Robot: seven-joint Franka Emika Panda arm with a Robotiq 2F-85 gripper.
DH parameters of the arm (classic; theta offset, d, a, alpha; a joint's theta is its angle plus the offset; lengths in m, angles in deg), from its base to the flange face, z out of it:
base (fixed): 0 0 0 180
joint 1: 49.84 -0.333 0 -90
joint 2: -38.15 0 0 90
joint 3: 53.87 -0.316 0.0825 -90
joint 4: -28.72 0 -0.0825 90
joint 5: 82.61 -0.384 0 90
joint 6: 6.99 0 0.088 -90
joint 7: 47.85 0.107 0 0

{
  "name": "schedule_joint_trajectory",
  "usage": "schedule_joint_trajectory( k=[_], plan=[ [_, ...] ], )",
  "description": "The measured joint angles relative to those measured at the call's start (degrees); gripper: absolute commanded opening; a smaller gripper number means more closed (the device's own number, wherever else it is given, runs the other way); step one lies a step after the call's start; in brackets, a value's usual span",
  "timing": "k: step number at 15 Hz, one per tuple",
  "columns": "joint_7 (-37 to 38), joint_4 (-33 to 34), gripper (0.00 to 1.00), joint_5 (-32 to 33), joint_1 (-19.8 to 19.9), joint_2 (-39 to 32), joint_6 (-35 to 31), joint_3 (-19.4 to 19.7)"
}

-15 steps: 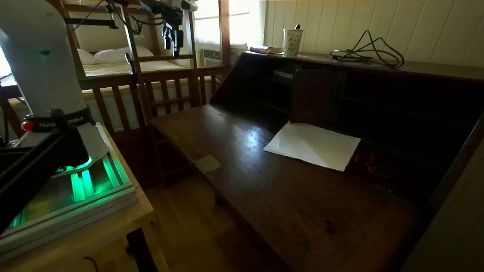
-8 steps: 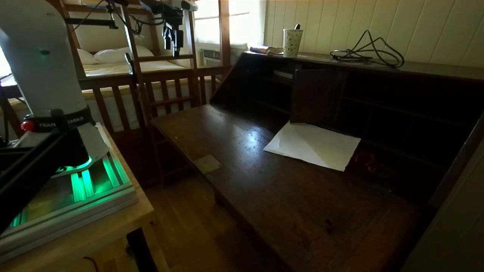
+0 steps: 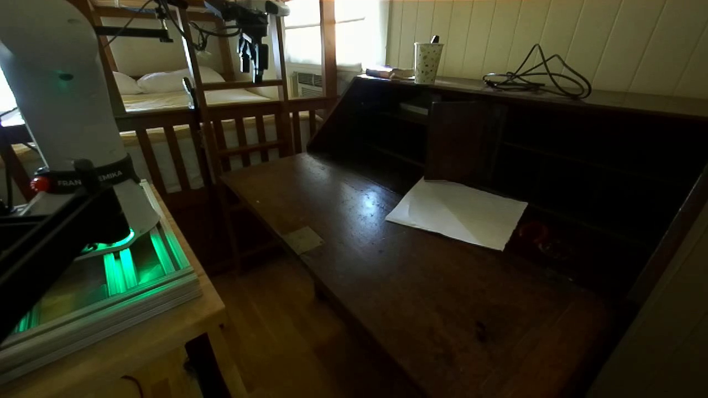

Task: Put the cup in the open cabinet, then close the cabinet door

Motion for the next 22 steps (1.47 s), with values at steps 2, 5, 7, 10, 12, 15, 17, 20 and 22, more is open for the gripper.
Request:
schedule_joint_trajectory(
  k=[2,5,7,10,12,15,17,20,22],
  plan=[
    [0.0,0.0,1.0,0.0,0.0,0.0,0.0,0.0],
    [0.0,0.0,1.0,0.0,0.0,0.0,0.0,0.0],
    [0.2,0.0,1.0,0.5,0.2,0.0,-0.4,-0.1],
    [0.6,0.0,1.0,3.3,2.1,0.2,-4.3,0.0],
    [2.1,0.4,1.0,8.6,4.5,0.6,-8.1,0.0],
    [5.6,2.4,1.0,18.1,8.5,1.0,-11.6,-0.1],
    [8.9,4.8,1.0,25.1,11.3,0.9,-12.8,-0.4],
    [15.9,9.8,1.0,35.7,15.5,-0.1,-13.7,-1.6],
    [20.3,13.9,1.0,40.1,17.6,-1.5,-13.0,-2.0]
  ],
)
